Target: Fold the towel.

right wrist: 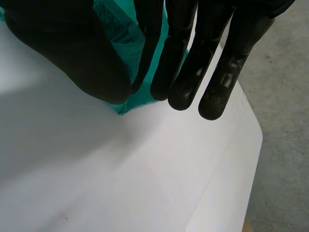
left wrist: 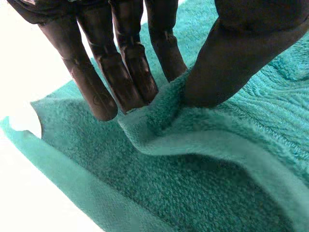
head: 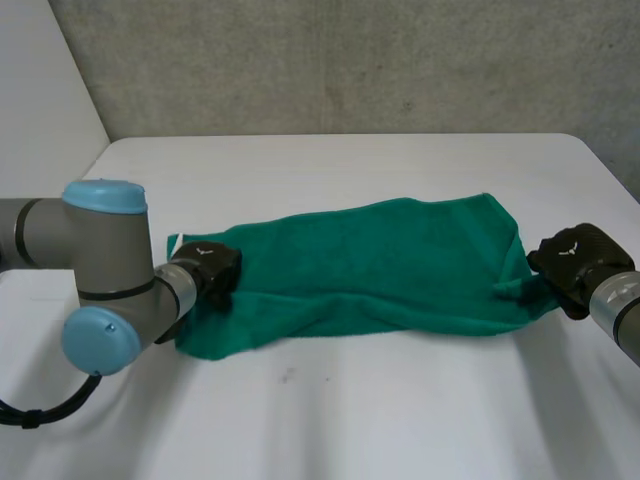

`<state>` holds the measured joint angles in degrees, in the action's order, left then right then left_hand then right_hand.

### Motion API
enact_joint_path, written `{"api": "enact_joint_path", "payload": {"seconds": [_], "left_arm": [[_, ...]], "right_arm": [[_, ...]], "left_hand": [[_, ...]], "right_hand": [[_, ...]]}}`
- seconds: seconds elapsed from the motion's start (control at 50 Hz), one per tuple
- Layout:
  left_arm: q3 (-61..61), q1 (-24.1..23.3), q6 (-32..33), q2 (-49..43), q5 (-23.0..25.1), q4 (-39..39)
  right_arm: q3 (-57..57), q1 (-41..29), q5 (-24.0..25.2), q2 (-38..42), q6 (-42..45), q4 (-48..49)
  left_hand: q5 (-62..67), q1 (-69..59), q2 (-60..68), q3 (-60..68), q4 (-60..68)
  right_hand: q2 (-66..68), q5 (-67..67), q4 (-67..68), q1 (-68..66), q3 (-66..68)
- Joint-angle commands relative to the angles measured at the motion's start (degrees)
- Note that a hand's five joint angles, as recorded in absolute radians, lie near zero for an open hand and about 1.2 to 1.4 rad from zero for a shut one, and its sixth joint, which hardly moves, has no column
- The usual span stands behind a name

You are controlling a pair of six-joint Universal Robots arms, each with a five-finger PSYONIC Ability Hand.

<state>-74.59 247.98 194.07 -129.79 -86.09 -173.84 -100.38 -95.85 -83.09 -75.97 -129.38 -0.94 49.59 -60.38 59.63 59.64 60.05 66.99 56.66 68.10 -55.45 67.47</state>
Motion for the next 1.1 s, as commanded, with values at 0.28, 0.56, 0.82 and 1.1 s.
{"api": "enact_joint_path", "payload": {"seconds": [0.28,0.56,0.82,1.1], "left_arm": [[-22.9,3.0,7.5,32.1,-3.9,1.1],[-29.7,5.6,18.1,24.0,-3.6,-0.7],[-1.3,1.3,18.1,17.0,-4.2,-8.4],[11.3,-0.1,14.4,18.9,-7.0,-28.3]], "right_arm": [[5.1,0.6,-0.8,-5.6,1.4,-14.7],[3.1,0.0,-0.7,0.6,8.3,-19.3],[29.6,-4.7,-0.4,6.1,-12.6,-10.6],[36.7,-5.2,-0.4,0.6,-30.2,5.5]], "left_hand": [[20.4,-19.6,20.4,20.4,19.9],[20.4,-19.6,20.4,20.4,19.9],[20.4,-19.6,20.4,20.4,19.9],[20.4,-19.6,20.4,20.4,19.9]], "right_hand": [[13.0,13.3,11.9,-24.6,12.5],[13.0,13.3,11.9,-24.6,12.5],[13.0,13.3,11.9,-24.6,12.5],[13.0,13.3,11.9,-24.6,12.5]]}}
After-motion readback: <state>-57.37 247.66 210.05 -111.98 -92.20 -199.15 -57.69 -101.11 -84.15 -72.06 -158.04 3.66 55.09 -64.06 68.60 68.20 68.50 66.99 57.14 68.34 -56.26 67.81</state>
